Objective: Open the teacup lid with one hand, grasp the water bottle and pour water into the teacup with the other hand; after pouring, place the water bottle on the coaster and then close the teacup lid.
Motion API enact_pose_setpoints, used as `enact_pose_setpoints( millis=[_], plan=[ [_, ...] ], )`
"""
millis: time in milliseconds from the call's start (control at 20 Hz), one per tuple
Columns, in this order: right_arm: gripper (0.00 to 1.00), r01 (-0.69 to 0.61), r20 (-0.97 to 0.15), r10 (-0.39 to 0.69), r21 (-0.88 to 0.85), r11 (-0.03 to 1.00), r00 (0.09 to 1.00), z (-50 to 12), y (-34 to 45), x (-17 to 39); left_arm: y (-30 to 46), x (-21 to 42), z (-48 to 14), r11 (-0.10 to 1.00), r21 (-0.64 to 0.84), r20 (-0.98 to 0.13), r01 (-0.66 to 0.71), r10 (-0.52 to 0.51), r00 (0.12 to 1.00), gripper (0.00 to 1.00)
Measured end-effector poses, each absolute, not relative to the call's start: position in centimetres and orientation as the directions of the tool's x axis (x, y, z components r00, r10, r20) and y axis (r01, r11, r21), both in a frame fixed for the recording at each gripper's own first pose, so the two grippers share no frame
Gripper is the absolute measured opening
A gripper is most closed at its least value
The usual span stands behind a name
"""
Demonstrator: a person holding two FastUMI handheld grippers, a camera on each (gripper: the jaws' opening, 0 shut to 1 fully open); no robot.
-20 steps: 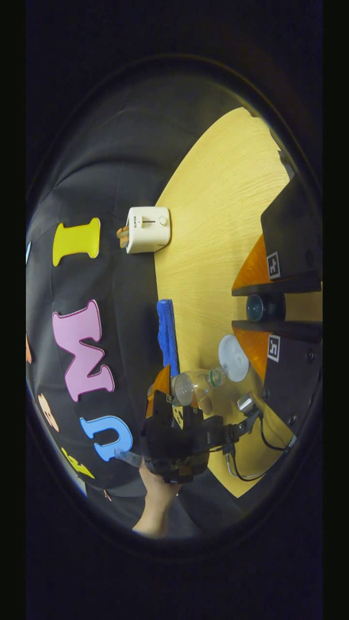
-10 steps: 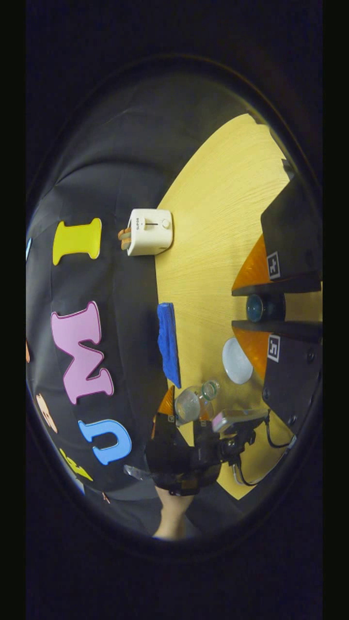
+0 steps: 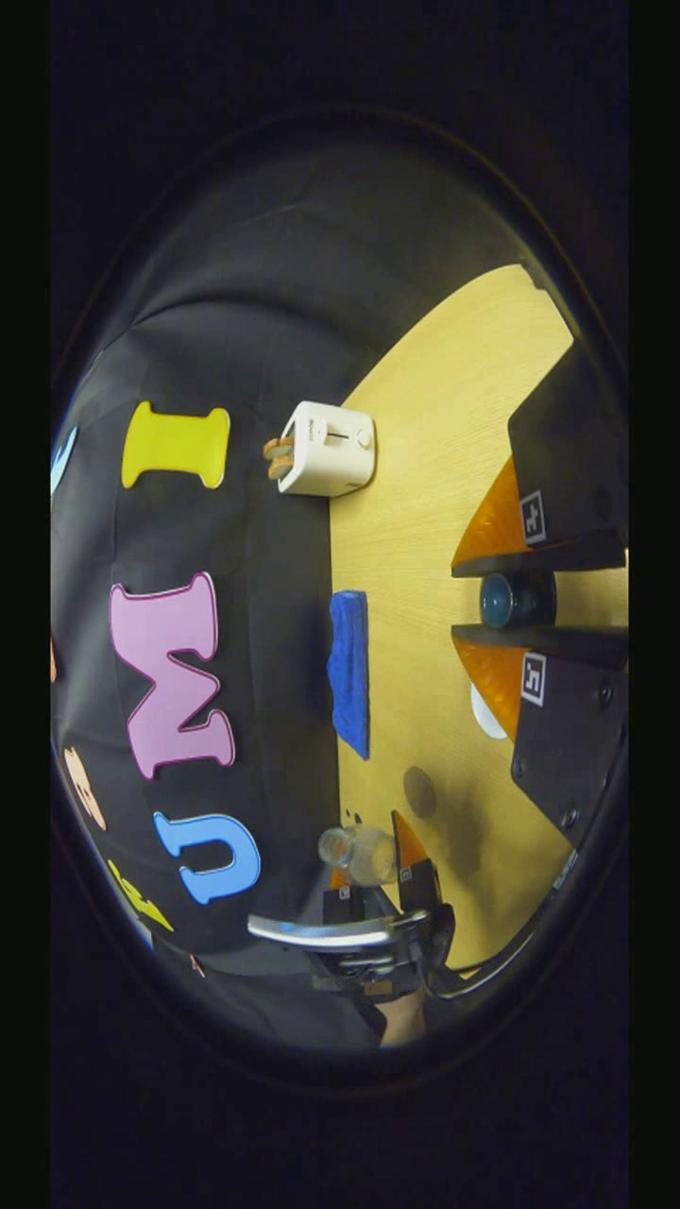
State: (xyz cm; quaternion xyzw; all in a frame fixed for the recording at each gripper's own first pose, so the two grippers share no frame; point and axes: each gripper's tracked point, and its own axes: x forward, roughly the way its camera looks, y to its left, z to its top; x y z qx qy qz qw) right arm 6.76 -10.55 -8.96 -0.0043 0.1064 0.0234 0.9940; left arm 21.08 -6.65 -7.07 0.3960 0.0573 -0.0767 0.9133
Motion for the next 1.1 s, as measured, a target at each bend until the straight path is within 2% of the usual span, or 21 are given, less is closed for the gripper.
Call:
enact_pose_setpoints(
  millis=[50,100,200,300,350,450,500,550,600,700,750,800,850,900,950,1000,1050,1100],
  plan=[
    [0.31,-0.052,-0.213,0.049,-0.006,0.999,0.976,-8.6,-10.0,6.9,-5.9,21.0,-6.8,0.738,0.654,-0.150,0.170,-0.094,0.984,0.75],
    [0.22,-0.048,-0.216,0.045,-0.012,0.999,0.975,-8.4,-9.5,6.9,-5.2,20.9,-6.7,0.786,0.596,-0.139,0.163,-0.099,0.985,0.75],
    [0.31,-0.054,-0.214,0.050,-0.013,0.998,0.976,-8.0,-8.2,7.3,-3.6,20.3,-6.8,0.875,0.467,-0.092,0.129,-0.098,0.991,0.75],
    [0.31,-0.070,-0.207,0.066,-0.014,0.997,0.976,-8.0,-6.7,7.7,-2.7,20.2,-6.9,0.945,0.301,-0.061,0.128,-0.115,0.991,0.75],
    [0.22,-0.081,-0.204,0.077,-0.012,0.997,0.976,-8.1,-5.9,7.9,-1.7,20.8,-6.7,0.965,0.227,-0.042,0.129,-0.123,0.992,0.75],
    [0.22,-0.103,-0.208,0.100,-0.004,0.995,0.973,-8.8,-4.5,8.2,-0.9,21.7,-6.2,0.983,0.139,0.013,0.117,-0.120,0.993,0.76],
    [0.27,-0.114,-0.212,0.112,0.005,0.993,0.971,-9.5,-3.7,8.4,-0.4,22.4,-5.8,0.986,0.113,0.037,0.119,-0.123,0.992,0.75],
    [0.27,-0.121,-0.214,0.120,0.012,0.993,0.969,-10.1,-3.1,8.6,0.0,23.3,-5.0,0.988,0.094,0.062,0.124,-0.130,0.990,0.76],
    [0.22,-0.127,-0.215,0.128,0.018,0.992,0.968,-10.6,-2.5,8.8,-0.1,24.6,-4.3,0.987,0.083,0.083,0.139,-0.146,0.986,0.76],
    [0.31,-0.137,-0.222,0.141,0.032,0.990,0.965,-11.9,-1.4,9.2,-0.7,26.9,-4.1,0.984,0.089,0.107,0.157,-0.167,0.980,0.76],
    [0.27,-0.143,-0.222,0.149,0.041,0.989,0.964,-12.3,-0.9,9.3,-1.1,27.8,-4.2,0.982,0.082,0.119,0.169,-0.179,0.977,0.76],
    [0.22,-0.149,-0.220,0.156,0.047,0.988,0.963,-12.6,-0.4,9.4,-1.2,28.7,-4.2,0.984,0.073,0.137,0.165,-0.174,0.975,0.71],
    [0.22,-0.154,-0.215,0.161,0.049,0.987,0.963,-12.8,-0.1,9.6,-1.3,29.6,-4.3,0.983,0.061,0.142,0.174,-0.181,0.973,0.76],
    [0.22,-0.156,-0.210,0.162,0.046,0.987,0.964,-12.9,0.1,9.7,-1.5,30.3,-4.6,0.983,0.059,0.141,0.176,-0.183,0.973,0.76],
    [0.27,-0.158,-0.208,0.163,0.041,0.987,0.965,-13.0,0.2,9.9,-1.4,31.0,-5.0,0.983,0.064,0.139,0.171,-0.179,0.974,0.76],
    [0.22,-0.159,-0.205,0.164,0.039,0.987,0.965,-13.1,0.1,10.1,-1.5,31.4,-5.4,0.982,0.068,0.127,0.178,-0.186,0.974,0.76],
    [0.22,-0.159,-0.200,0.164,0.043,0.986,0.966,-13.0,0.1,10.3,-1.6,32.0,-6.1,0.982,0.070,0.112,0.177,-0.184,0.976,0.76],
    [0.27,-0.160,-0.195,0.166,0.048,0.986,0.967,-12.9,0.1,10.4,-1.4,32.3,-6.7,0.982,0.069,0.098,0.178,-0.185,0.978,0.77]
  ],
)
